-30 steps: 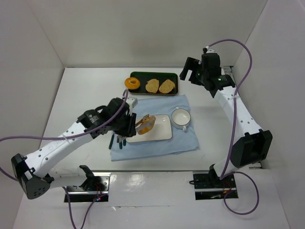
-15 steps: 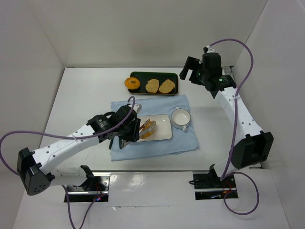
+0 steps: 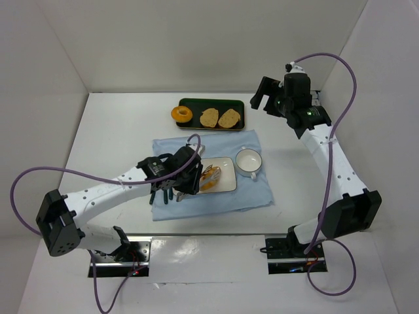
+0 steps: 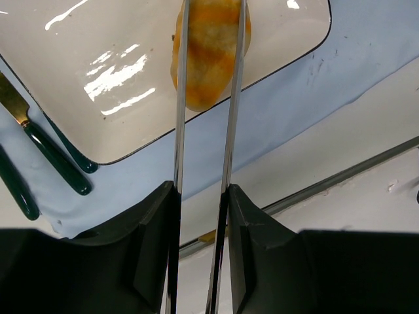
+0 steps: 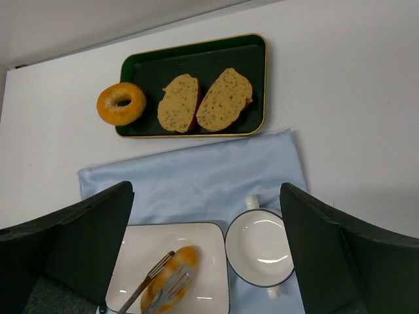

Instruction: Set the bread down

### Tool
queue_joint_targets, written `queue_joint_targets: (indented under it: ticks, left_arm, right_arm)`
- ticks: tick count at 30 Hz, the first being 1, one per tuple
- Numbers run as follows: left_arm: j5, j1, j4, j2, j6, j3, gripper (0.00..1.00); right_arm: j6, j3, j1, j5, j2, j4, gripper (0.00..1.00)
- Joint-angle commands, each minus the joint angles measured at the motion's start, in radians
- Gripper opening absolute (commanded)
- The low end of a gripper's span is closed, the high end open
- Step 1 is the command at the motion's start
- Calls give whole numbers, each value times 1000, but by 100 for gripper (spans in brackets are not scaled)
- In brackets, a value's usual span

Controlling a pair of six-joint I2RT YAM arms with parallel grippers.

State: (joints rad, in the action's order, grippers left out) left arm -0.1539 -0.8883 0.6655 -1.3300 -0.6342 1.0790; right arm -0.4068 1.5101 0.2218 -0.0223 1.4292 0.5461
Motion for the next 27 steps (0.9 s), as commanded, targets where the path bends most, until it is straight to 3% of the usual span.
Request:
queue_joint_targets:
  ticks: [1, 11, 27]
  left_arm:
    - [-41, -5, -4, -3, -2, -1, 43]
    - [-69, -5, 108, 15, -39, 47, 68]
    - [-70, 23, 129, 110, -55, 164, 67]
  right_arm:
    - [2, 2, -15, -14, -38, -2, 100]
    - [-9, 2, -15, -4, -10, -11, 100]
    - [-36, -33, -15, 38, -10, -48, 100]
